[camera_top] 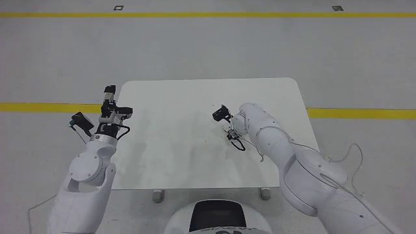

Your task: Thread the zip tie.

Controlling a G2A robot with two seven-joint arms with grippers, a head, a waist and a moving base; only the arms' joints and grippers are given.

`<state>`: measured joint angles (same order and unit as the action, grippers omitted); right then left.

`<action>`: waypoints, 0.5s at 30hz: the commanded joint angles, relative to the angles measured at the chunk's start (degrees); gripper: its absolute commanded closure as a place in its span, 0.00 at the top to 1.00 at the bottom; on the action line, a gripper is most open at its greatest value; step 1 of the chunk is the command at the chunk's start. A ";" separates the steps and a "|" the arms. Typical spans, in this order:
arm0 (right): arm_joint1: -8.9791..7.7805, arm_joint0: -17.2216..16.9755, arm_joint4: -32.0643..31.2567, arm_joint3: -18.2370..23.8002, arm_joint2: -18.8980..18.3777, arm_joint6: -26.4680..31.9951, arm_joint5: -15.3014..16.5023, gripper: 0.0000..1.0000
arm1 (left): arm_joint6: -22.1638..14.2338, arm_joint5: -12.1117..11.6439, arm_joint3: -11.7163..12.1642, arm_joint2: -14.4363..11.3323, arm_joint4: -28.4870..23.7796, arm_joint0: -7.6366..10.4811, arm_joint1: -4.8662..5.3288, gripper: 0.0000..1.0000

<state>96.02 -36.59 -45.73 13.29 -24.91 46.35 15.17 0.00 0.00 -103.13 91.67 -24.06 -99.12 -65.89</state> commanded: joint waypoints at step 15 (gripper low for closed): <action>0.44 0.15 0.06 -1.21 -1.27 -1.93 -0.76 0.35 | 0.00 0.00 0.00 0.00 0.00 0.00 0.00 1.00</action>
<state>96.44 -36.42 -45.60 12.08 -26.15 44.51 14.60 0.00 0.00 -103.13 91.67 -24.06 -99.12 -65.89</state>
